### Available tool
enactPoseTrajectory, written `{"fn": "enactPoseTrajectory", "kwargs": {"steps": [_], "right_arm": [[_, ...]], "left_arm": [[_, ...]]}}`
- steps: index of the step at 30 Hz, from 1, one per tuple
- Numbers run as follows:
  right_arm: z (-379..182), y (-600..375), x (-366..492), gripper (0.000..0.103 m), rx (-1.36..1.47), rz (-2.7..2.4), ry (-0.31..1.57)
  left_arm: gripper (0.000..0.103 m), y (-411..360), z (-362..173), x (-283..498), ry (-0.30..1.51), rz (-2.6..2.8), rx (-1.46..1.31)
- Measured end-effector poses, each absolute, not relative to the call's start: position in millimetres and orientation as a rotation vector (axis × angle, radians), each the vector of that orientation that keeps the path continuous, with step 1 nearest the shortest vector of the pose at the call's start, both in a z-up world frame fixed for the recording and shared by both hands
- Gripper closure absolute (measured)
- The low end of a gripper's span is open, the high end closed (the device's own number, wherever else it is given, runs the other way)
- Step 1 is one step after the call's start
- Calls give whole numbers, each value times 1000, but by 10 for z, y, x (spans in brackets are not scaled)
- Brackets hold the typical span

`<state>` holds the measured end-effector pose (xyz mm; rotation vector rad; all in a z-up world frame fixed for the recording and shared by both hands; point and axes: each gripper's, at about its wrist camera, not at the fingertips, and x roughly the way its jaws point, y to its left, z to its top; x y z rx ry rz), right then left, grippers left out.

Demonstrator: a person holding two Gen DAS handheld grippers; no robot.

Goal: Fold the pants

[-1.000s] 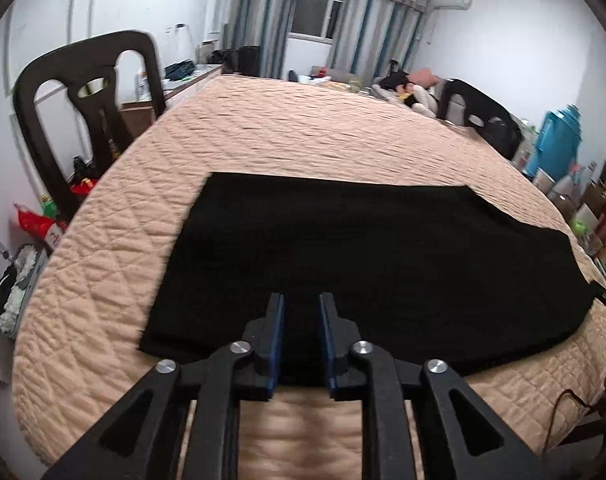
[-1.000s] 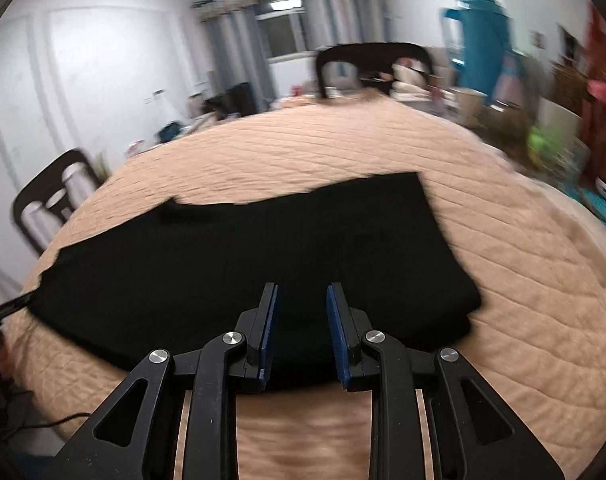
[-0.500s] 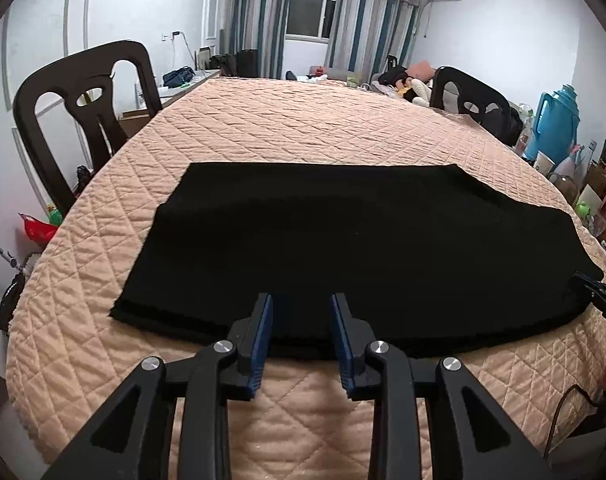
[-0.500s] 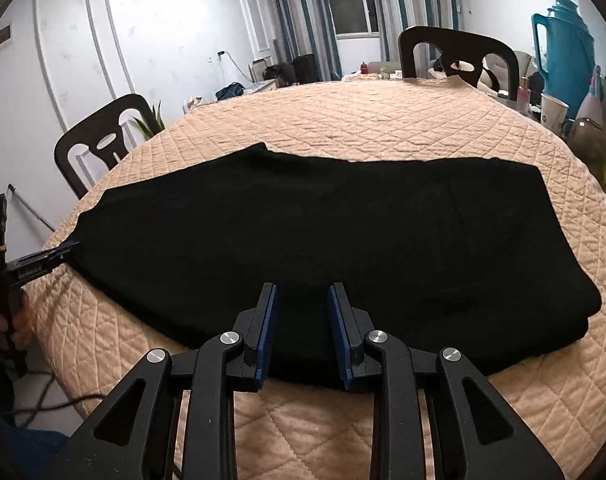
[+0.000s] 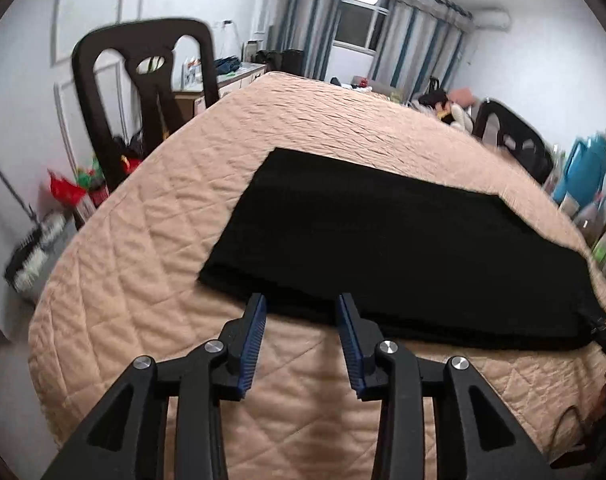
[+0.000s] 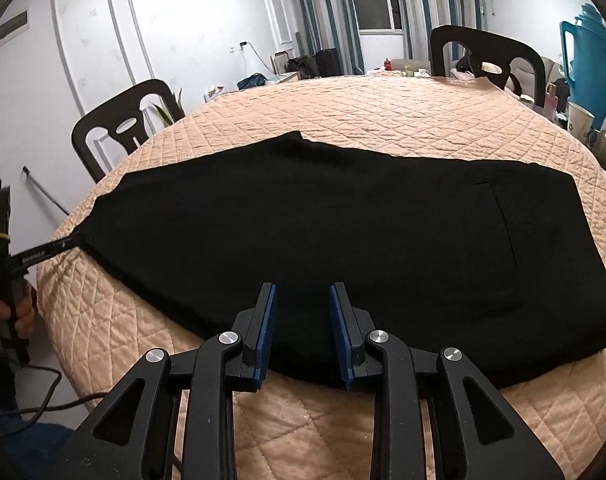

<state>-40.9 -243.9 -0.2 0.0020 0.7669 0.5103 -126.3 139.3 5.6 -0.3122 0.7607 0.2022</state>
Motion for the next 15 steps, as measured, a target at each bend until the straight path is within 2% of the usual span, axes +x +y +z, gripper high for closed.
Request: {"fn": "enactPoseTrajectory", "kwargs": {"steps": [3, 7, 15], "right_arm": [[2, -2446, -382, 75, 2, 507, 769], [17, -2404, -355, 75, -1, 516, 764], [44, -2381, -302, 75, -6, 532, 760]], "left_arm": [[62, 1485, 44, -1355, 752, 195, -395], [54, 1557, 14, -1398, 723, 175, -513], [53, 1732, -38, -1206, 652, 178, -642]]}}
